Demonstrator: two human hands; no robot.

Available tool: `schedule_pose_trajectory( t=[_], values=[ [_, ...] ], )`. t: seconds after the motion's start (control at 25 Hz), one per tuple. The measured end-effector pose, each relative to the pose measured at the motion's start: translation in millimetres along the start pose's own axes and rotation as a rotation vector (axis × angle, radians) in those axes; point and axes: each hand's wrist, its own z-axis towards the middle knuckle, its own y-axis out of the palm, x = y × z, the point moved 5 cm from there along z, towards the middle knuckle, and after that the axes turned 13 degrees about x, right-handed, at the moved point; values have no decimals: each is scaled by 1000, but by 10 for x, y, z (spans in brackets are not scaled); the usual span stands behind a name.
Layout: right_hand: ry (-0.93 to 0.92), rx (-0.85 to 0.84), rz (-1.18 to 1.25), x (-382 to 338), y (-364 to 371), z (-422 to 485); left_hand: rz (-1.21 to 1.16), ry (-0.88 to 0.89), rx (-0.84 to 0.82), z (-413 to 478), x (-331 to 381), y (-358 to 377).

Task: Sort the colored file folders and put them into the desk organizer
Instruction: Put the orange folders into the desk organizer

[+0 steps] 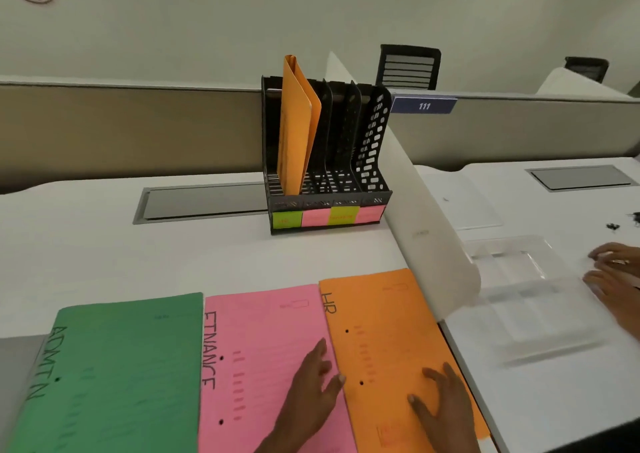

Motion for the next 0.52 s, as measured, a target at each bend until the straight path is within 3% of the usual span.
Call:
schedule_pose_trajectory(
  t=[0.12,0.24,0.36,0.52],
  values=[
    [47,-54,-40,180,-23,-179,-140,-157,-113,-225,66,170],
    [6,-128,-77,142,-36,-189,-372,-256,-79,-283,165,221],
    [-42,-199,-169,105,-33,-184,-490,-268,-10,-306,194,276],
    [-97,-258,-147,153,-84,-185,-492,-244,-94,-532,242,539]
  ],
)
